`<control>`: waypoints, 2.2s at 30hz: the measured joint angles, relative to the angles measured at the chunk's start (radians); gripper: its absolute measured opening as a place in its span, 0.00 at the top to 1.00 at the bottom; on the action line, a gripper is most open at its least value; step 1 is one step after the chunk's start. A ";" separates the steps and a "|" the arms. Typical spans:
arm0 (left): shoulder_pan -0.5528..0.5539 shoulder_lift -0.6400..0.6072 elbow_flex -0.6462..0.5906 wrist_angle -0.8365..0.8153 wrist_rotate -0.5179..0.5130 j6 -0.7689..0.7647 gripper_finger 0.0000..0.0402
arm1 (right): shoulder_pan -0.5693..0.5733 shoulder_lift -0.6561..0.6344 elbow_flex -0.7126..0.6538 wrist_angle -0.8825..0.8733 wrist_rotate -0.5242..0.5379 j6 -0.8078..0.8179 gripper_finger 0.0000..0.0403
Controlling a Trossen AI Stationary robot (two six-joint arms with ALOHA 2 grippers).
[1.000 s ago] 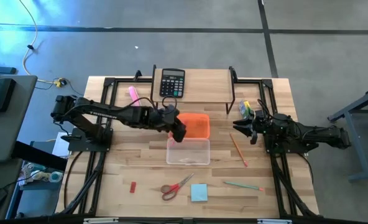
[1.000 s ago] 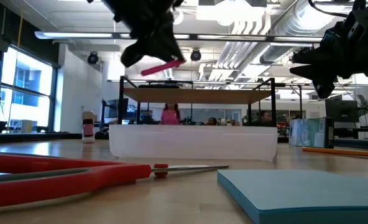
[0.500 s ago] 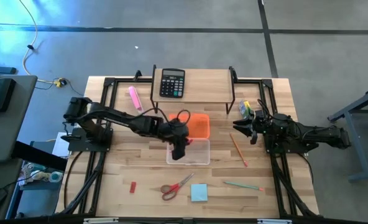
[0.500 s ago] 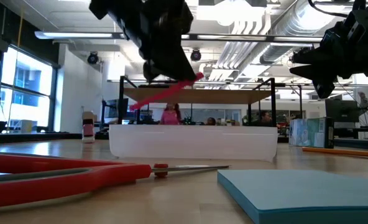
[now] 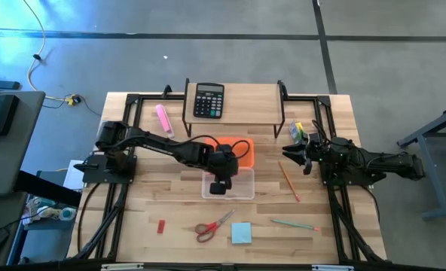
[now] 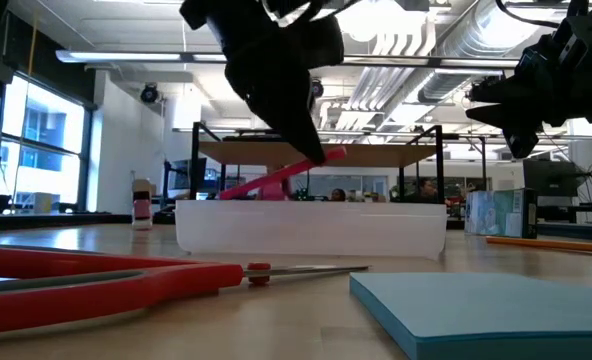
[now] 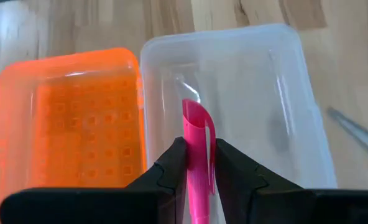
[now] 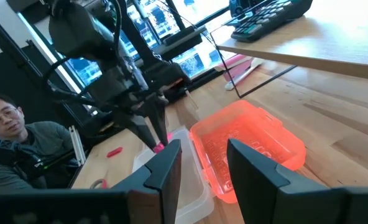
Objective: Pack school essentials
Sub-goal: Put the pink pen into the supply box, then put the orange pencil into the supply box
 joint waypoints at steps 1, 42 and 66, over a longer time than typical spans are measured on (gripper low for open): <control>0.000 0.008 0.008 -0.007 0.007 0.007 0.84 | 0.000 0.000 0.000 0.000 0.000 0.000 0.70; 0.031 0.027 0.024 -0.022 0.085 -0.063 0.75 | 0.000 0.000 0.000 0.000 0.000 0.000 0.70; 0.021 -0.061 0.167 -0.071 0.085 -0.267 0.75 | 0.000 0.000 0.000 0.000 0.000 0.000 0.70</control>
